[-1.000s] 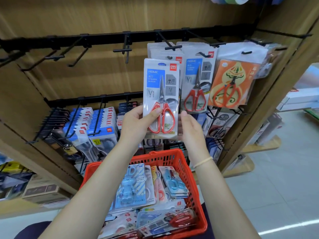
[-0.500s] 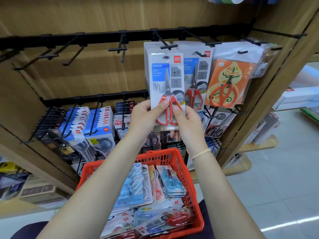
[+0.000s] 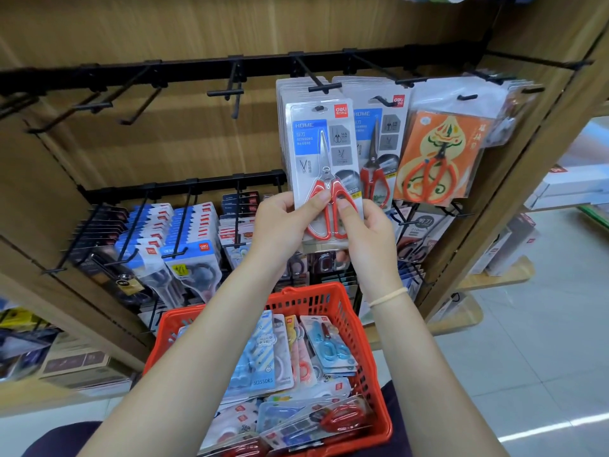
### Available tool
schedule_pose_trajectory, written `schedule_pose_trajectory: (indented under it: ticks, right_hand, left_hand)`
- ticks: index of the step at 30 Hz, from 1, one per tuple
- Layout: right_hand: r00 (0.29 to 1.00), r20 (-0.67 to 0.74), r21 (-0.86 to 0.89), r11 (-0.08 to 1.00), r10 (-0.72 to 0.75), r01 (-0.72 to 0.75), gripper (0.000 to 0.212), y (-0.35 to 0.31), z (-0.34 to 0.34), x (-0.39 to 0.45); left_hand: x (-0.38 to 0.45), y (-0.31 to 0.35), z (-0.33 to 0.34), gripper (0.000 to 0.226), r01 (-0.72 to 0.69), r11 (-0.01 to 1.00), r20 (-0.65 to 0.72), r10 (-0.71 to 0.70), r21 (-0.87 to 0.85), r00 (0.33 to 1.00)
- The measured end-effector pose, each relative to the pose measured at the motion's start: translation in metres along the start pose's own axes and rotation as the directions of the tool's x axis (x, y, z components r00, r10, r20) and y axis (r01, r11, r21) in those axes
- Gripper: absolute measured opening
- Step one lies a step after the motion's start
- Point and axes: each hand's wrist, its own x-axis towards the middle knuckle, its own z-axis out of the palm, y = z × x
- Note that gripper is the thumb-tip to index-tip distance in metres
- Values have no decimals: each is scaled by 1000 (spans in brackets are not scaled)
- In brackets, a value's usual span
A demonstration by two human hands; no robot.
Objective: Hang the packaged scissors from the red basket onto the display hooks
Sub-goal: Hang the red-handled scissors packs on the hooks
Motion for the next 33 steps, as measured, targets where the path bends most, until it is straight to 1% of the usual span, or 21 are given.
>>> schedule_pose_trajectory:
  ticks: [2,4,6,9,11,12,14,15,16,17,18,20,23,26,30,33]
  right_hand:
    - [1000,-28,28,1000,1,0,32,1,-1,-1]
    - [999,-53,47,999,-8,11,35,0,-1,-1]
    - [999,-51,47,999,-15,18,35,1,-1,-1]
    - [999,-45,10,1000,-8,9,26,3,0,3]
    - [997,-63,-47,998,-52,49,10,6,1,6]
    - [994,-75,-78,994,-83,77,16,8,1,8]
    - [979,-66,-168,970,-190,177,42,12,-1,12]
    - [966,-40,-235,942,-255,239,52,13,-2,15]
    - [952,6,-295,909,-306,294,58,14,-2,18]
    - [943,54,-345,880,-329,326,61,16,-2,24]
    - [941,94,-387,858,-326,336,62,16,0,30]
    - [950,134,-482,819,-282,311,58,16,3,45]
    - [954,187,-567,768,-232,298,57,13,10,61]
    - [957,198,-610,737,-214,291,58,15,12,71]
    - [952,228,-614,729,-204,303,63,20,12,73]
    - [947,195,-637,702,-253,319,61,30,8,63]
  left_hand:
    - [-1,-1,2,27,0,1000,5,0,-5,1000]
    - [-1,0,4,29,-3,1000,20,3,2,1000]
    - [-1,0,3,30,-10,1000,27,9,20,1000]
    - [2,-2,1,27,-26,998,20,25,51,999]
    - [5,-5,-1,20,-86,993,0,87,75,996]
    - [6,-7,-2,25,-127,987,-16,129,102,992]
    - [10,-12,-10,56,-238,946,-27,250,219,968]
    - [13,-15,-14,69,-293,912,-10,308,288,951]
    - [17,-17,-18,75,-335,877,21,350,345,937]
    - [21,-18,-20,76,-360,849,54,369,387,928]
    - [28,-19,-22,74,-369,830,75,373,418,925]
    - [41,-20,-22,70,-361,803,94,361,474,928]
    - [57,-19,-22,73,-333,761,123,320,557,939]
    - [68,-21,-22,77,-326,722,158,291,611,943]
    - [75,-27,-26,76,-335,717,180,286,611,941]
    - [65,-33,-28,69,-308,691,173,259,654,950]
